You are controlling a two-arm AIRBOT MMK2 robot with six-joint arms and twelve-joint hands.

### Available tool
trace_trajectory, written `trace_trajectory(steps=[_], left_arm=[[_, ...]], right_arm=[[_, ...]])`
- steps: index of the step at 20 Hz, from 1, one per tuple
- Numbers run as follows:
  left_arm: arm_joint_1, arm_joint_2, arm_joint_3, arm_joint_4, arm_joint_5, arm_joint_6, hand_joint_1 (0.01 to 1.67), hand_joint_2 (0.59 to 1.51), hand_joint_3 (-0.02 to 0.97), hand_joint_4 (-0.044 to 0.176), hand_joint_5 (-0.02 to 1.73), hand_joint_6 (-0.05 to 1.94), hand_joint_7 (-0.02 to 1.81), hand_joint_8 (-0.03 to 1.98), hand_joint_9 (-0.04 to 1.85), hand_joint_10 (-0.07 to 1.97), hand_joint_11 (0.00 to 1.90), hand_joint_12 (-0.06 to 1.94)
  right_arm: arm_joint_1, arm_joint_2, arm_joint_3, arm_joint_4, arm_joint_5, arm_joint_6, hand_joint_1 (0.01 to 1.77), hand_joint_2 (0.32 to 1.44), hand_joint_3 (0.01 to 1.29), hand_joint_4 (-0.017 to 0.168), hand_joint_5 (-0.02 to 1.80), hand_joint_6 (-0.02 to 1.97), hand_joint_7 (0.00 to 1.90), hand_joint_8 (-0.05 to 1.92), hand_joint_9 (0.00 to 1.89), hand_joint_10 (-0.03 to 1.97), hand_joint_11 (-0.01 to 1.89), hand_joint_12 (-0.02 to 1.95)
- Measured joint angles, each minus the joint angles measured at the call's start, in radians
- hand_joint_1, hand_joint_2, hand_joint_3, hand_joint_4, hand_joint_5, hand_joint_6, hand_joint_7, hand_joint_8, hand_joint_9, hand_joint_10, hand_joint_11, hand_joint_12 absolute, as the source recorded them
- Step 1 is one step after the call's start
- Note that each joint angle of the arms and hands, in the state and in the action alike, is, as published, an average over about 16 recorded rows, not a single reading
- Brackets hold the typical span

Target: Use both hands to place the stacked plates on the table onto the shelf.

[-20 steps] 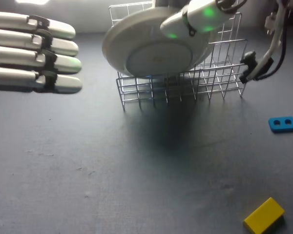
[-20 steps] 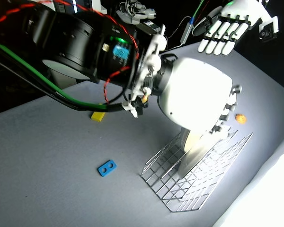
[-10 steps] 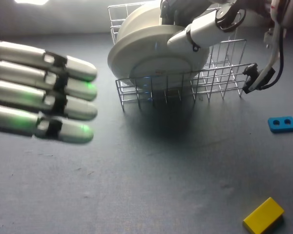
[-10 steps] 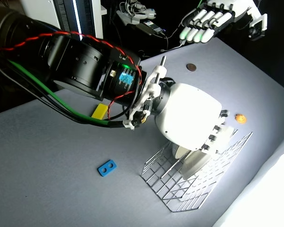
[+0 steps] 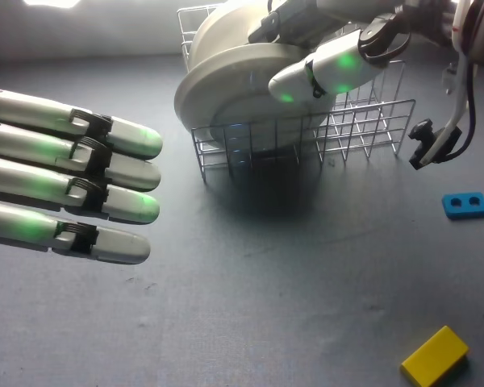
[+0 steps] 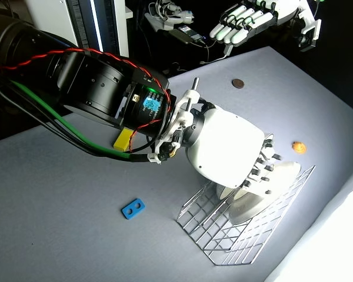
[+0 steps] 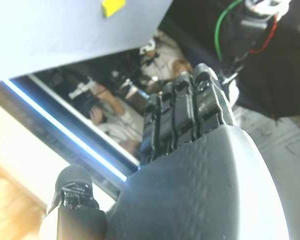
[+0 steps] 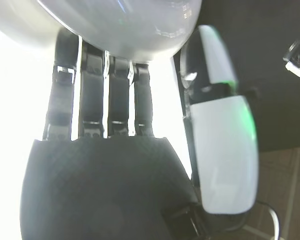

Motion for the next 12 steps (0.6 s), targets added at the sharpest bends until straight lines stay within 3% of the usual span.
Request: trace_trajectory(steps=[4, 8, 12], left_arm=[[0.007, 0.002, -0.005, 0.011, -0.002, 0.023, 0.02, 1.105, 0.016, 0.006, 0.15, 0.02, 0.13, 0.0, 0.1, 0.01, 0.02, 0.13], [0.008, 0.003, -0.007, 0.024, -0.004, 0.035, 0.02, 1.105, 0.016, 0.006, 0.15, 0.02, 0.13, 0.0, 0.1, 0.01, 0.02, 0.13], [0.008, 0.003, -0.009, 0.035, -0.006, 0.039, 0.02, 1.114, 0.017, 0.006, 0.19, 0.02, 0.18, 0.01, 0.15, 0.02, 0.02, 0.27]], right_arm=[[0.016, 0.016, -0.018, -0.003, -0.002, -0.001, 0.92, 1.09, 0.01, -0.003, 0.62, 0.04, 0.74, 0.01, 0.66, 0.04, 0.19, 1.04], [0.041, 0.042, -0.054, -0.051, 0.009, 0.0, 0.92, 1.09, 0.02, -0.003, 0.61, 0.03, 0.72, 0.01, 0.64, 0.03, 0.17, 1.0], [0.061, 0.079, -0.129, -0.163, 0.044, 0.001, 0.93, 1.09, 0.02, -0.003, 0.62, 0.03, 0.71, 0.01, 0.62, 0.02, 0.16, 0.95]])
